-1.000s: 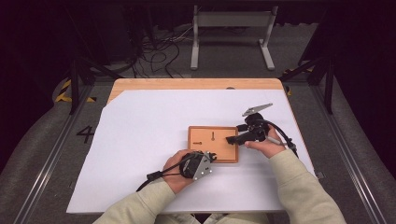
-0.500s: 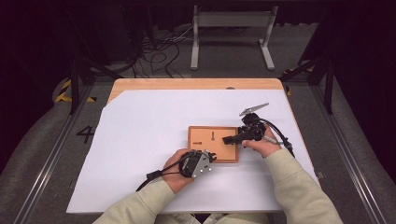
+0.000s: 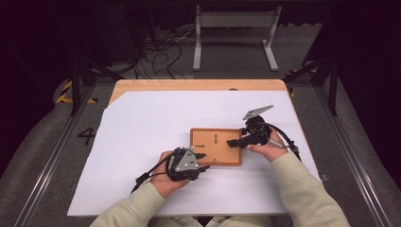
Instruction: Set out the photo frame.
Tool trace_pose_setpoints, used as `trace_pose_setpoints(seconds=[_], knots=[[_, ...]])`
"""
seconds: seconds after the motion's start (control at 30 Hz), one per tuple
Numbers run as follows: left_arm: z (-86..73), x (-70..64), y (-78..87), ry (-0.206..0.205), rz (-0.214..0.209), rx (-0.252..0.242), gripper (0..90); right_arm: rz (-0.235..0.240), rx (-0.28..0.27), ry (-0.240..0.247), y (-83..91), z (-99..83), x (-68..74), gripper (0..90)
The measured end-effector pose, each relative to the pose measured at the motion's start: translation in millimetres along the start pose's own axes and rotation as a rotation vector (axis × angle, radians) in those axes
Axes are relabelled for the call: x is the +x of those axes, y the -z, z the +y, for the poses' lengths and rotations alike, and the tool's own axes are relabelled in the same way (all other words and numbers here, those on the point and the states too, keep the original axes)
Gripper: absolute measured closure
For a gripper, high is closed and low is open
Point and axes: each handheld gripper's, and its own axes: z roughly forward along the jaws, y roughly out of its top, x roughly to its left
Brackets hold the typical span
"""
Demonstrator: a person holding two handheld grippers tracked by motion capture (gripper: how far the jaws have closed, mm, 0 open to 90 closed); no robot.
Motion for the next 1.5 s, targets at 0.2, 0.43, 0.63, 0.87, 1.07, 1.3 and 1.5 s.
trace_pose_setpoints(seconds=[0.2, 0.43, 0.63, 0.87, 1.07, 1.3, 1.5], knots=[[-12.0, 7.8, 29.8, 0.07, 0.017, -0.069, 52.8, -0.044, 0.003, 0.084, 10.8, 0.7, 14.0, 37.2], [-26.9, 24.3, 52.4, 0.147, 0.05, -0.11, 52.7, -0.078, -0.008, 0.195, 24.1, -1.5, 29.7, 44.2], [-35.1, 34.4, 60.6, 0.197, 0.074, -0.117, 52.1, -0.106, -0.009, 0.32, 38.2, -8.1, 48.0, 51.8], [-39.7, 41.0, 60.6, 0.234, 0.06, -0.112, 51.1, -0.111, -0.028, 0.39, 46.8, -17.5, 60.7, 56.9], [-44.0, 47.3, 62.9, 0.279, 0.061, -0.114, 50.9, -0.114, -0.022, 0.43, 53.1, -25.5, 74.6, 61.0], [-47.2, 49.6, 63.3, 0.308, 0.042, -0.126, 50.2, -0.11, -0.025, 0.44, 57.0, -32.1, 83.7, 63.5], [-49.7, 52.0, 63.6, 0.329, 0.039, -0.13, 50.2, -0.087, -0.004, 0.465, 57.6, -38.8, 94.4, 63.3]])
